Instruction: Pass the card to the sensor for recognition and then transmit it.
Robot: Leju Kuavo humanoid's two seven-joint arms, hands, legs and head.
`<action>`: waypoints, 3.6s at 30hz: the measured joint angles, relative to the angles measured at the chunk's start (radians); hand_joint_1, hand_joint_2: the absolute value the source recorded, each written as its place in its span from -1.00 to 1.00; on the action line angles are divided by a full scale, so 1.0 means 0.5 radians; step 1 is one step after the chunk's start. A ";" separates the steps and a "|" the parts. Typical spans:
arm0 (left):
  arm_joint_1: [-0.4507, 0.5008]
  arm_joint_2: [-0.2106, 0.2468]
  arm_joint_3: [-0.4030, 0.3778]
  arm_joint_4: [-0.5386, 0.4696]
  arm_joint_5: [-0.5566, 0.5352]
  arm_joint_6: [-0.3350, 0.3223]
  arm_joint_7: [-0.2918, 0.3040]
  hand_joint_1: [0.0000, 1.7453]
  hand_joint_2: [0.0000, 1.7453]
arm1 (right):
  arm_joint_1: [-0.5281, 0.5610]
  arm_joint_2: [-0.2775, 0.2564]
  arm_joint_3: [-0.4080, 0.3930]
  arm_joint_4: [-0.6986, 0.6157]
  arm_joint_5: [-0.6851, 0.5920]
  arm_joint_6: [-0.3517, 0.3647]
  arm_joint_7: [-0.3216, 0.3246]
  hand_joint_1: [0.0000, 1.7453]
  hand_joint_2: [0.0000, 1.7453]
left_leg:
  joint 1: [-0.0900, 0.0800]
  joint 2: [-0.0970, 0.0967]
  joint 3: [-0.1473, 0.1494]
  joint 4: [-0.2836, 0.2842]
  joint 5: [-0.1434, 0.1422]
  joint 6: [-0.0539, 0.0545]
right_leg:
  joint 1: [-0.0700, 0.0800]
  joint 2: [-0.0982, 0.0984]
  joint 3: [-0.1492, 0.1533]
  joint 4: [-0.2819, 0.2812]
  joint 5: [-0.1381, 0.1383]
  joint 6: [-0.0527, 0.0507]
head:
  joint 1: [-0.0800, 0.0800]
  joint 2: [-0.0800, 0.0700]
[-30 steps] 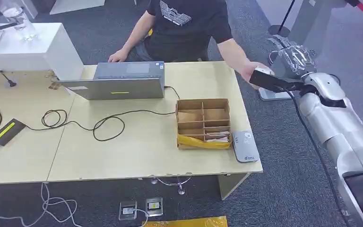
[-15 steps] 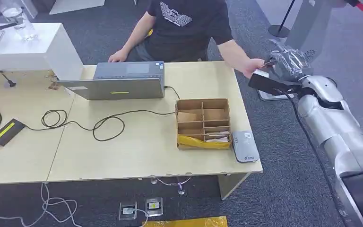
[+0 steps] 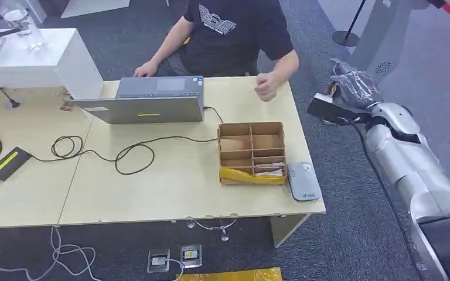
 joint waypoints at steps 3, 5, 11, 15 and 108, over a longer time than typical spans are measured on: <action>0.001 0.001 0.000 0.000 0.014 0.006 0.000 -1.00 -1.00 | 0.036 -0.010 -0.008 0.011 -0.012 -0.012 -0.004 1.00 1.00 | 0.000 0.000 0.000 0.000 0.000 0.000 | 0.000 0.000 0.000 0.000 0.000 0.000 | 0.000 0.000; 0.002 0.001 0.000 0.000 0.019 0.016 -0.001 -1.00 -1.00 | 0.067 -0.025 -0.018 0.019 -0.026 -0.020 -0.008 1.00 1.00 | 0.000 0.000 0.000 0.000 0.000 0.000 | 0.000 0.000 0.000 0.000 0.000 0.000 | 0.001 0.000; 0.010 -0.001 0.000 0.000 0.034 0.044 0.034 -1.00 -1.00 | 0.179 -0.111 -0.086 0.050 -0.091 -0.024 -0.035 1.00 1.00 | 0.000 0.001 -0.001 0.000 -0.001 0.000 | 0.000 0.000 -0.001 -0.001 0.000 0.000 | 0.000 0.000; 0.013 -0.001 0.000 0.000 0.035 0.050 0.042 -1.00 -1.00 | 0.235 -0.175 -0.133 0.071 -0.152 -0.018 -0.073 1.00 1.00 | 0.000 0.003 0.000 0.000 -0.001 -0.001 | 0.000 0.001 -0.002 -0.001 0.000 0.000 | 0.000 0.000; 0.006 0.013 -0.153 0.000 -0.012 0.028 0.129 -1.00 -1.00 | 0.229 -0.037 0.018 -0.094 -0.362 -0.082 -0.031 1.00 1.00 | 0.000 0.009 -0.001 0.000 0.000 -0.001 | 0.000 0.007 -0.003 0.000 0.003 -0.001 | -0.001 0.000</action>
